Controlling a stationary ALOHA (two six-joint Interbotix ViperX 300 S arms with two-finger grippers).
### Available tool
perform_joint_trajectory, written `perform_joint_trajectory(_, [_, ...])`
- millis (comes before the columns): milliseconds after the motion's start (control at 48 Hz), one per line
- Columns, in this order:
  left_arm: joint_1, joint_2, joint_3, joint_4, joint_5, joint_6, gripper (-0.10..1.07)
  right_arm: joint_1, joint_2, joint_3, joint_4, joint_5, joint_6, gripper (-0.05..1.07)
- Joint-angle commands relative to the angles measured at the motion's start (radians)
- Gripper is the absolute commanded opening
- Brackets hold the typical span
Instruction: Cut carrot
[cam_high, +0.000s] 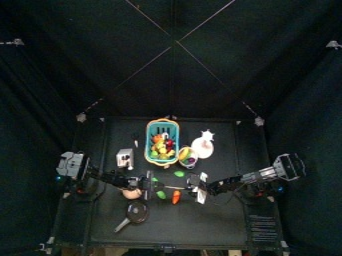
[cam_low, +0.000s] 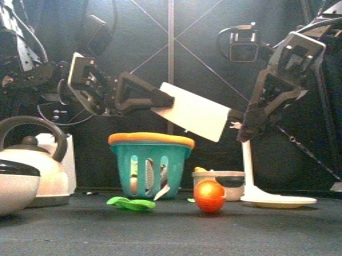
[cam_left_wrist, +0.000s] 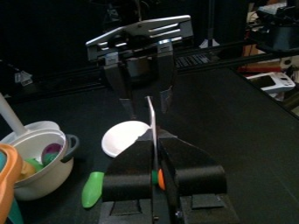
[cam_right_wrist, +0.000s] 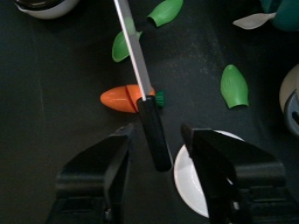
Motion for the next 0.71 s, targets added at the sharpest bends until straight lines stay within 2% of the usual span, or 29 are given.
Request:
perform_joint_trajectory(0, [0.003, -0.002, -0.020, -0.006, -0.012, 0.000, 0.40, 0.006, -0.025, -0.018, 0.005, 0.011, 0.000, 0.70])
perform_joint_trajectory(146, [0.003, 0.015, -0.021, -0.014, -0.003, -0.005, 0.40, 0.020, -0.037, -0.023, 0.005, 0.048, 0.000, 0.56])
perform_joint_trajectory(312, [-0.005, 0.029, -0.023, -0.014, 0.012, -0.006, 0.40, 0.044, -0.066, -0.028, 0.008, 0.084, 0.002, 0.46])
perform_joint_trajectory(542, [-0.034, 0.023, -0.025, -0.014, 0.081, -0.023, 0.40, 0.054, -0.092, -0.025, 0.011, 0.129, 0.000, 0.44])
perform_joint_trajectory(688, [-0.067, 0.023, -0.025, -0.014, 0.138, -0.067, 0.40, 0.048, -0.089, -0.021, 0.011, 0.133, 0.000, 0.43])
